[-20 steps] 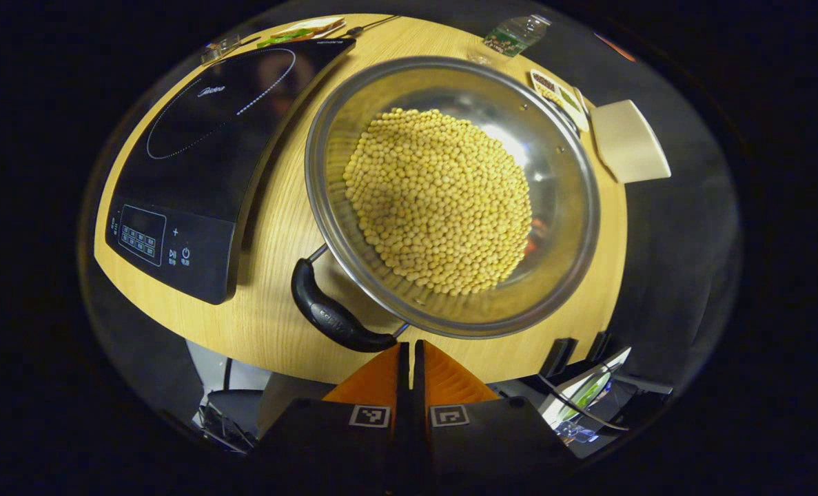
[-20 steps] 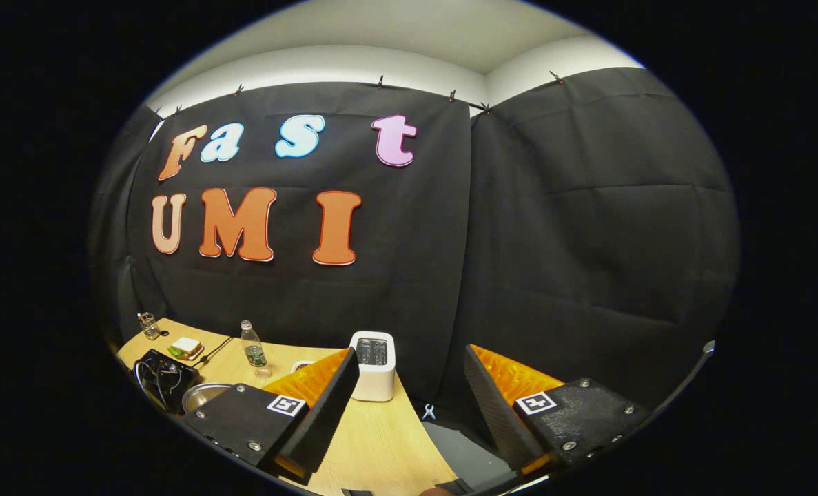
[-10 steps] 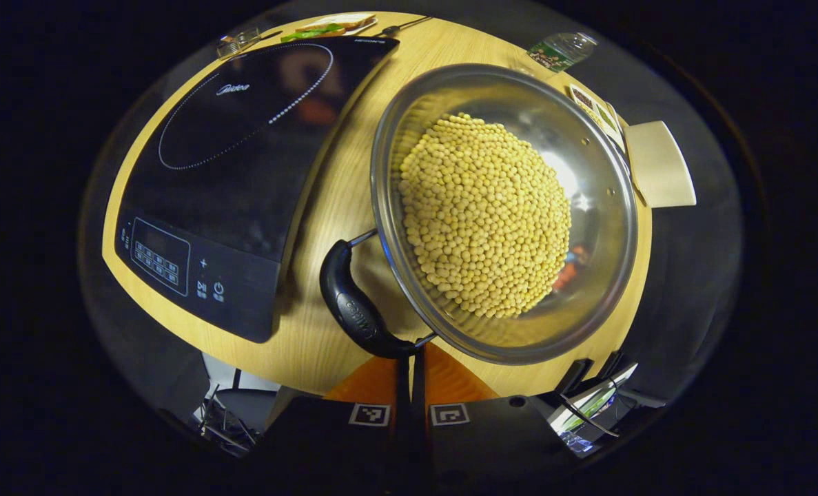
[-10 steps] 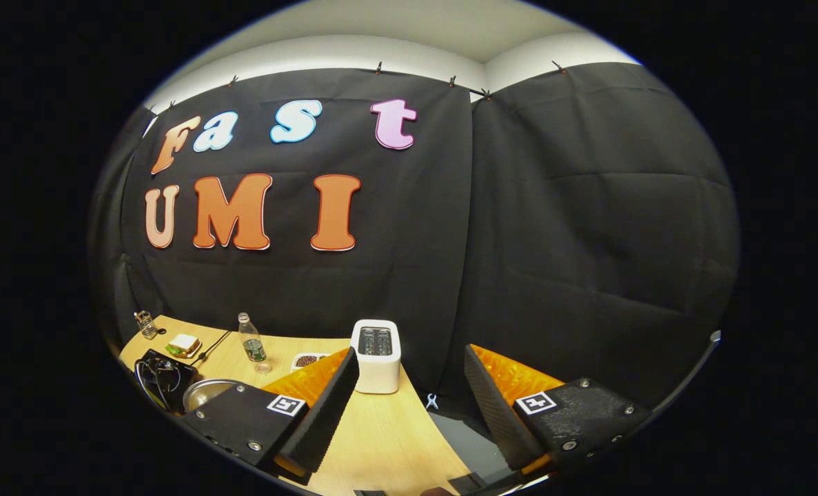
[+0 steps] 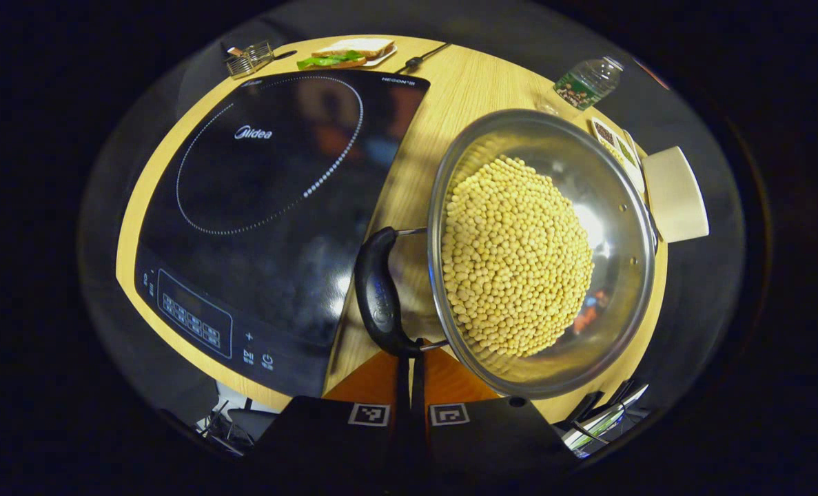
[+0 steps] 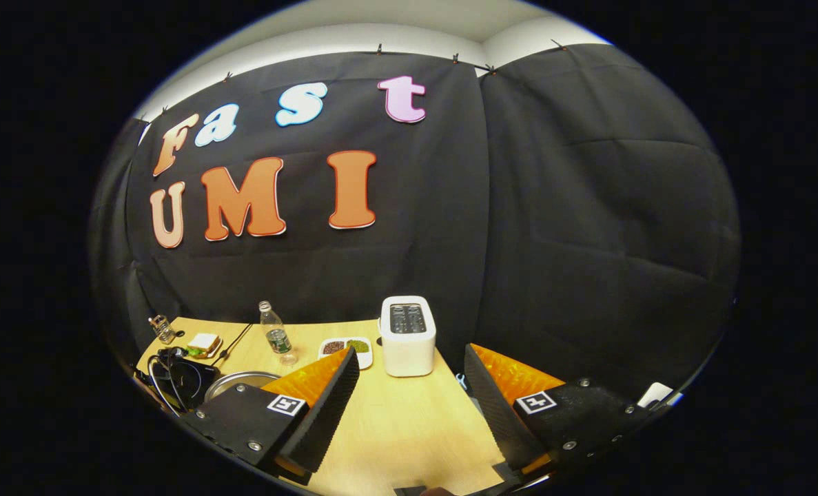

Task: First push the handle of the pot to place it horizontally, then grasp the pot with both hands and set it on the induction cooktop.

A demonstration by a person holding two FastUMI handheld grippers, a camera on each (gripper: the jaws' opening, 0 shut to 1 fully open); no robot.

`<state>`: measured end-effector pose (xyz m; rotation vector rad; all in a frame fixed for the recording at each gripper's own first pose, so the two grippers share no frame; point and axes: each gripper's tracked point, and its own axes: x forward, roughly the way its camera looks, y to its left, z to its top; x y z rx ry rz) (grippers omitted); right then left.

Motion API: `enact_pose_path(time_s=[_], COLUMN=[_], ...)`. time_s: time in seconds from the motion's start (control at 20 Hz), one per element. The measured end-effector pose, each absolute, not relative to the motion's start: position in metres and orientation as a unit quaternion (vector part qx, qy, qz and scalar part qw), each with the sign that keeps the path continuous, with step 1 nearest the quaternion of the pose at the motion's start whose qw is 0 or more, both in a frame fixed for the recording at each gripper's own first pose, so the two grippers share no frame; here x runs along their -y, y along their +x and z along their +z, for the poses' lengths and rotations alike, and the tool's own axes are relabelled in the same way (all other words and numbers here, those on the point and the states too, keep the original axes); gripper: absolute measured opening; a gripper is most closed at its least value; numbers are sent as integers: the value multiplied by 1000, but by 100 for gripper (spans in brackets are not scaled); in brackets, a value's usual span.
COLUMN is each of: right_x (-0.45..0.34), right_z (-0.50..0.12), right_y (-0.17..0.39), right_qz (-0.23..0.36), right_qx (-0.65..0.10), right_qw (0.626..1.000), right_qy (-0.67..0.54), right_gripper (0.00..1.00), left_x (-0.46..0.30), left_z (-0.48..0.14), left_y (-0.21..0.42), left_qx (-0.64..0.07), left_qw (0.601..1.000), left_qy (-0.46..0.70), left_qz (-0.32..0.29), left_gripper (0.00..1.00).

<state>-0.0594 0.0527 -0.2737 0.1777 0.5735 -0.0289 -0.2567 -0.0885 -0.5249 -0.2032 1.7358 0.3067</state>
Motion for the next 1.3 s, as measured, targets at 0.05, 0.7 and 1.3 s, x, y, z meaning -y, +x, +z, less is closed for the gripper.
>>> enact_pose_path(time_s=[0.05,0.7,1.3], right_x=[-61,-163,-216], right_z=[-279,-334,-385], right_y=[-58,-53,-36], right_qz=[-6,79,120], right_qx=[-290,-370,-437], right_qw=[953,921,888], right_qy=[87,90,78], right_gripper=[95,96,96], left_x=[87,86,107], left_z=[-525,-546,-516], left_y=[-251,-186,-128], left_qx=[-754,-703,-634], left_qw=[638,710,772], left_qy=[-85,-37,45], left_qz=[130,26,-22], left_gripper=[8,7,7])
